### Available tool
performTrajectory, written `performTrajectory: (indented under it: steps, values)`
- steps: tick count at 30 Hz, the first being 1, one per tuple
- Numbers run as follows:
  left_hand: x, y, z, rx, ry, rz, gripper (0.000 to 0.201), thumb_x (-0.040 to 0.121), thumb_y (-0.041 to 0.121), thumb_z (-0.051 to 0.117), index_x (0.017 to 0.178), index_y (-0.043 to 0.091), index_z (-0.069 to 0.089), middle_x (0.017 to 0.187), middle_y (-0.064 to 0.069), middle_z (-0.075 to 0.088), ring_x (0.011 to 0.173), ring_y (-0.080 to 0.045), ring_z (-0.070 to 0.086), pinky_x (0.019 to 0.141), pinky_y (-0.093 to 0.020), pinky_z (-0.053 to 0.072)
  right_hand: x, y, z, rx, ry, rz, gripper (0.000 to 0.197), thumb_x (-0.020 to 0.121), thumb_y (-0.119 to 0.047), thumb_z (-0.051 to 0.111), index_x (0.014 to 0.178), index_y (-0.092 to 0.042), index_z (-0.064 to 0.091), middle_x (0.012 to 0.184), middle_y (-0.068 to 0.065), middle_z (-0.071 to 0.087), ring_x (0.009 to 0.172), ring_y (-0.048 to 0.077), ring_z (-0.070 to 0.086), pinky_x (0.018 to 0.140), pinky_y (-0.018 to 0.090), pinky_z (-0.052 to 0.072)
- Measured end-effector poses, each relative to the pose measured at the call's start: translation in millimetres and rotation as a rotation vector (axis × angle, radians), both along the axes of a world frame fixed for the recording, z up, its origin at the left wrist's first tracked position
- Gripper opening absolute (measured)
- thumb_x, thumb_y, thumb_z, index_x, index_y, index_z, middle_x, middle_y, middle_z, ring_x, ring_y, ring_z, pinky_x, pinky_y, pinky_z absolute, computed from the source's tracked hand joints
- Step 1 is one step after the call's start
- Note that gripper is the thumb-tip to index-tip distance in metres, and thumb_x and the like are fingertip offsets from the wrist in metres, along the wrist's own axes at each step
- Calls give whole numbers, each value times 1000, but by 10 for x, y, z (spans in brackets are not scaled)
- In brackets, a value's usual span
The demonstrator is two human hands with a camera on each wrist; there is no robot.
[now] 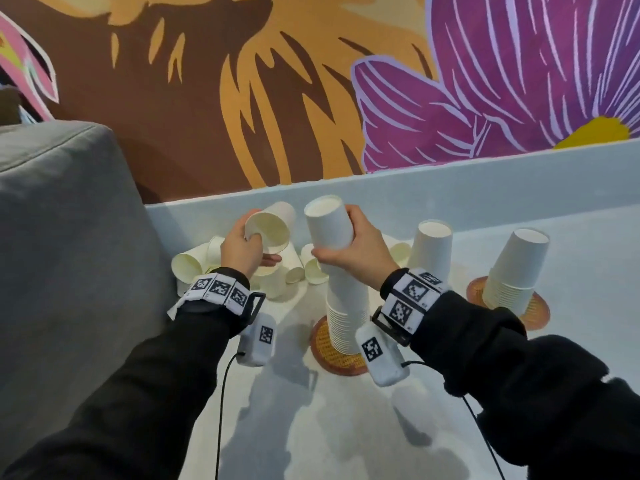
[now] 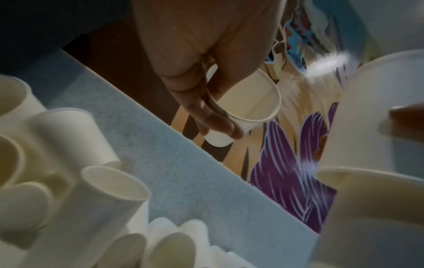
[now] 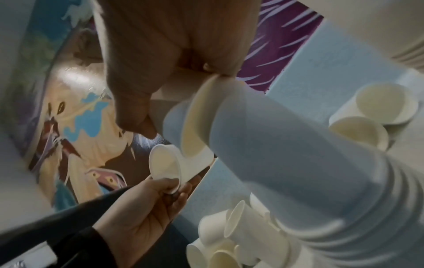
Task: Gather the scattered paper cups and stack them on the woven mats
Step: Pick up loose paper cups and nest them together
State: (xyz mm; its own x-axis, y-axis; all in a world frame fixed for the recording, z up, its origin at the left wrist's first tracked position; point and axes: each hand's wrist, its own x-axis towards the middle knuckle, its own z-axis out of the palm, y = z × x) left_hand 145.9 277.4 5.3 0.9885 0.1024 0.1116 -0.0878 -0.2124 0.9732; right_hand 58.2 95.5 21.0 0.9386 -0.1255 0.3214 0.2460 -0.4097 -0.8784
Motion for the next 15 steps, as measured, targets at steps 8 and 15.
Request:
performTrajectory:
  steps: [8,15]
  values:
    - [-226,-300,280,-149,-68,-129,62,88,-12,27,127,31,48,118,-14,50,49,-21,67,49,-26,57,12,-91,-232,195,37,-63,62,71,-25,80,119,-25,41,110,-4,55,104,18,55,89,36,47]
    - [-324,-429,420,-200,-173,-224,54,93,-8,35,131,27,49,129,-2,44,104,-25,53,67,-36,61,-96,-168,-675,113,326,80,68,67,-35,81,122,-27,41,115,-4,56,108,16,55,97,41,46]
